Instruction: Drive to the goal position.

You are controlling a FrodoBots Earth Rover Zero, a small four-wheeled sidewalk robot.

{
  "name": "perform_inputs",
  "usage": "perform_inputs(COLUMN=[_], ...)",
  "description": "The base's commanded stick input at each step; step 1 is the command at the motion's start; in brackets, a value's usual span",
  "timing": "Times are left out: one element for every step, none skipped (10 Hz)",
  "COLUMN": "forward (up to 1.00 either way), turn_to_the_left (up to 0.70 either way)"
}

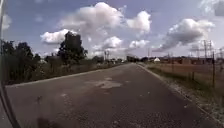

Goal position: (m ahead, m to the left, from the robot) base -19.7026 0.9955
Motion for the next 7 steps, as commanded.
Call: perform_inputs(forward=[0.04,0.04,0.04,0.04,0.04,0.04,0.04], turn_to_the_left=[0.0,0.0,0.0,0.0,0.0,0.0,0.0])
